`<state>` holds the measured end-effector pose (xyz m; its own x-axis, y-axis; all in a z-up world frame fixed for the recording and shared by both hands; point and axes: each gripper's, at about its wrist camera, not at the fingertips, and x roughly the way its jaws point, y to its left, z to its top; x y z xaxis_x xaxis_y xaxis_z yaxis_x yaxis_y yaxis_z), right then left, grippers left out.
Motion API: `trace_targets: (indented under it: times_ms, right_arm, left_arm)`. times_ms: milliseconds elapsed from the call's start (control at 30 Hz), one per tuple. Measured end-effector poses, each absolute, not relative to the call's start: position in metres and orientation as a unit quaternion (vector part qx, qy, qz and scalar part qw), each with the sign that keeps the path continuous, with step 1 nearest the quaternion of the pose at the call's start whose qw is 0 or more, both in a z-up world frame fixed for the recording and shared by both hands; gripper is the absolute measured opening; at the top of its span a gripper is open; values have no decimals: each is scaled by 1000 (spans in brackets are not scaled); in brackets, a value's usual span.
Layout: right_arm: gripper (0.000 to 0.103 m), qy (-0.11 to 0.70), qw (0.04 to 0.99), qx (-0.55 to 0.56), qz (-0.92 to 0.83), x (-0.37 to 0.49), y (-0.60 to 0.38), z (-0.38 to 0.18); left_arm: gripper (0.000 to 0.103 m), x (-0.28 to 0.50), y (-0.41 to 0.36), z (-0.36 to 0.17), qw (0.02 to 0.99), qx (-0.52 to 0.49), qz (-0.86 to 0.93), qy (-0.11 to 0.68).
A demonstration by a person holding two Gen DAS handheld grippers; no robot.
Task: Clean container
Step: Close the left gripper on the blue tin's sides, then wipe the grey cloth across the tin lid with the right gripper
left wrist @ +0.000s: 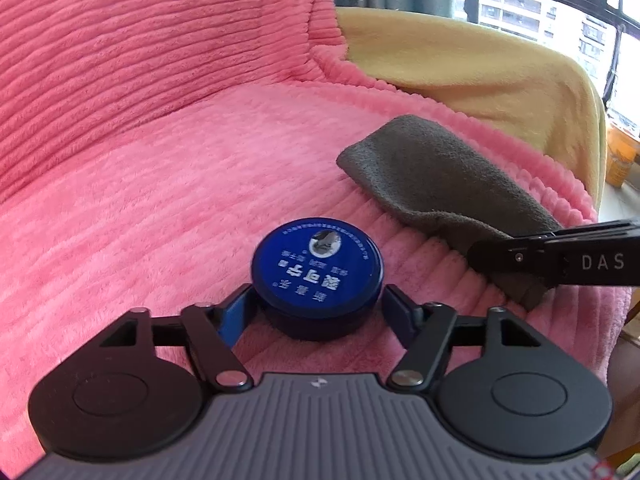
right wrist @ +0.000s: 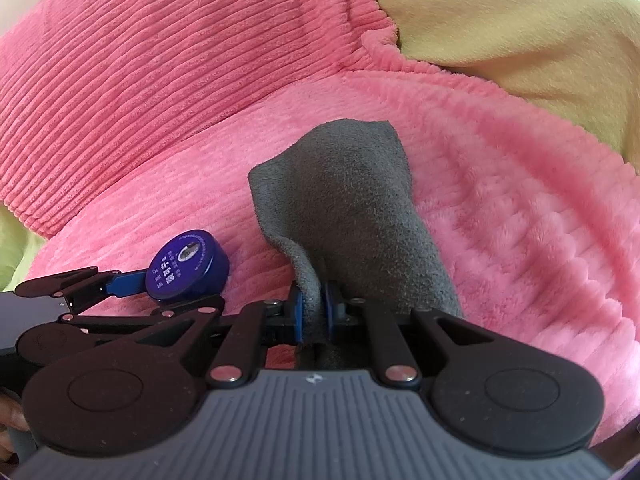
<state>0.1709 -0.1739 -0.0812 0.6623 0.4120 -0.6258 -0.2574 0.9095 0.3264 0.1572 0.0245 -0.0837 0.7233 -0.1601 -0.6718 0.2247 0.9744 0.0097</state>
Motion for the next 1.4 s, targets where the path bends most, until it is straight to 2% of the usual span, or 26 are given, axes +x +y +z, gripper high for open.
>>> trace_targets:
  times_ms: [633, 1400]
  right_arm:
    - [7, 334, 878, 177, 295, 171, -167, -49]
    - [4, 420, 813, 201, 351, 213, -142, -79]
  left_arm:
    - [67, 149, 21, -81, 922, 78, -115, 361]
    - [68, 143, 18, -79, 924, 117, -110, 348]
